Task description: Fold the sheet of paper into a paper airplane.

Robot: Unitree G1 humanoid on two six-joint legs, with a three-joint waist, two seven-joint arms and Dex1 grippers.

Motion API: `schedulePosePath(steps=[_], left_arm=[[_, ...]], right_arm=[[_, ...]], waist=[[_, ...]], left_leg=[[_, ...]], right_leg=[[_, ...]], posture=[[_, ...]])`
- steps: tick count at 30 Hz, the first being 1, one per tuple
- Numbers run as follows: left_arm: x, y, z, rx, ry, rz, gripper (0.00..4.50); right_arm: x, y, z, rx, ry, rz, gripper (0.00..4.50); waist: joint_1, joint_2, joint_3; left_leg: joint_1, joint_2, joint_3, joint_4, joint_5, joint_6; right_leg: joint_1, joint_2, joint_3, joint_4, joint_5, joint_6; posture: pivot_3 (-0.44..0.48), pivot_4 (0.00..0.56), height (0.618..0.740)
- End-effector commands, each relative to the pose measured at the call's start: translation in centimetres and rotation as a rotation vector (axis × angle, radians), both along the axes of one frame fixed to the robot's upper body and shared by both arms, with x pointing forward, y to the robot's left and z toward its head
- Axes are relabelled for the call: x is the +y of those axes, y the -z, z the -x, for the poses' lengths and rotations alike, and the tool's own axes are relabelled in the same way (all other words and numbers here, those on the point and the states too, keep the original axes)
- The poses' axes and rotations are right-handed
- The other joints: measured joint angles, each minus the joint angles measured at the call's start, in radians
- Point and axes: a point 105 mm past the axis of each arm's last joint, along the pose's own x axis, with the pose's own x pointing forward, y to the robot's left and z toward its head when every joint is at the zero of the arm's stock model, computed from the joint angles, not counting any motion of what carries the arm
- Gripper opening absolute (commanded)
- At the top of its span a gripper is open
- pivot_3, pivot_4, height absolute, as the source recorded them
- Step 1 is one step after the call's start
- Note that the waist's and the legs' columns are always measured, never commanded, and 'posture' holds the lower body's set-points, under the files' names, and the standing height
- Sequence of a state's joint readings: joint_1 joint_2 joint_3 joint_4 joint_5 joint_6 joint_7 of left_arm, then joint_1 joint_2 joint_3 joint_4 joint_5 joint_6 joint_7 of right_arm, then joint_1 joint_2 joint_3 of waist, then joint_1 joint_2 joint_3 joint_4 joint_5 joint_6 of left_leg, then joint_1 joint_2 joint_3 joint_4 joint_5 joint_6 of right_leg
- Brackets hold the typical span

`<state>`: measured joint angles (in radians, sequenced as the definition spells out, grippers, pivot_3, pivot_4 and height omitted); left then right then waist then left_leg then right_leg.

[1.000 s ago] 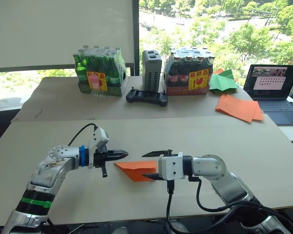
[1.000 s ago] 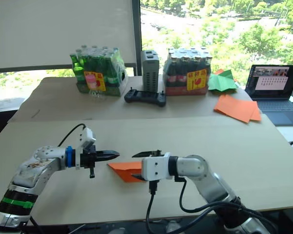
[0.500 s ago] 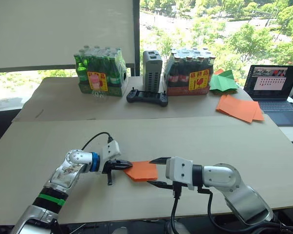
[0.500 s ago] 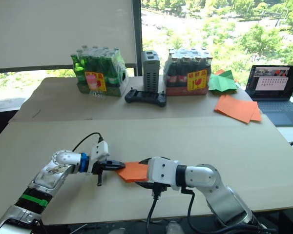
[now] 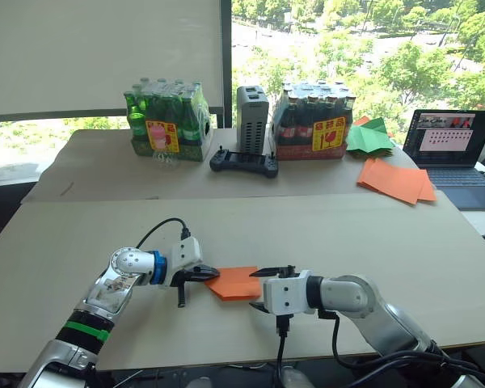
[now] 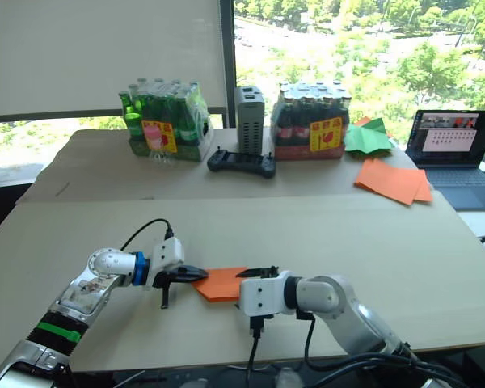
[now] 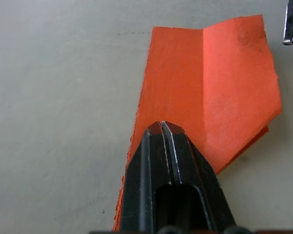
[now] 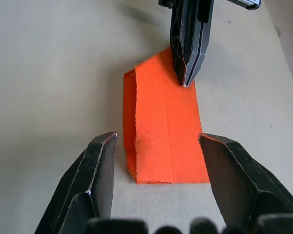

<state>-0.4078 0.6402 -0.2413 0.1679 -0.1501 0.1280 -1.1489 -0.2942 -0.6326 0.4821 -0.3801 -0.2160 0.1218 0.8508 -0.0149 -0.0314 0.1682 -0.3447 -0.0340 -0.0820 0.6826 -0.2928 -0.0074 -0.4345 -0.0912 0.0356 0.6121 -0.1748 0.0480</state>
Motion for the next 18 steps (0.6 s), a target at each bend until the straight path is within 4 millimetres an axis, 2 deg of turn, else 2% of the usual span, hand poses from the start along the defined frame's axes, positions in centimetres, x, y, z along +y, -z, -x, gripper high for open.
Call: schedulePosePath(steps=[1, 9, 13, 18], left_arm=[[0.73, 1.94, 0.6, 0.05, -0.018, -0.061, 0.02], [1.01, 2.08, 0.55, 0.042, -0.025, -0.067, 0.02], [1.08, 2.1, 0.53, 0.037, -0.027, -0.069, 0.0], [1.21, 2.31, 0.57, 0.033, -0.024, -0.079, 0.0]], right_arm=[[0.31, -0.75, 0.0, -0.044, -0.023, -0.015, 2.98], [-0.03, -0.49, -0.8, -0.055, 0.004, -0.006, 2.98], [0.12, -0.53, -0.88, -0.048, 0.004, -0.015, 1.89], [0.39, -0.78, -0.86, -0.033, 0.002, -0.032, 0.15]], waist=[[0.0, 0.0, 0.0], [0.0, 0.0, 0.0], [-0.001, 0.0, 0.0], [-0.001, 0.0, 0.0]], left_leg=[[0.0, 0.0, 0.0, 0.0, 0.0, 0.0], [0.001, 0.0, 0.0, 0.0, 0.0, 0.0], [0.001, 0.0, 0.0, 0.0, 0.0, 0.0], [0.001, 0.0, 0.0, 0.0, 0.0, 0.0]], right_leg=[[0.0, 0.0, 0.0, 0.0, 0.0, 0.0], [0.0, 0.0, 0.0, 0.0, 0.0, 0.0], [0.0, 0.0, 0.0, 0.0, 0.0, 0.0], [0.001, 0.0, 0.0, 0.0, 0.0, 0.0]], posture=[[0.0, 0.15, 0.723], [0.0, 0.15, 0.723], [0.0, 0.15, 0.723], [0.0, 0.15, 0.723]])
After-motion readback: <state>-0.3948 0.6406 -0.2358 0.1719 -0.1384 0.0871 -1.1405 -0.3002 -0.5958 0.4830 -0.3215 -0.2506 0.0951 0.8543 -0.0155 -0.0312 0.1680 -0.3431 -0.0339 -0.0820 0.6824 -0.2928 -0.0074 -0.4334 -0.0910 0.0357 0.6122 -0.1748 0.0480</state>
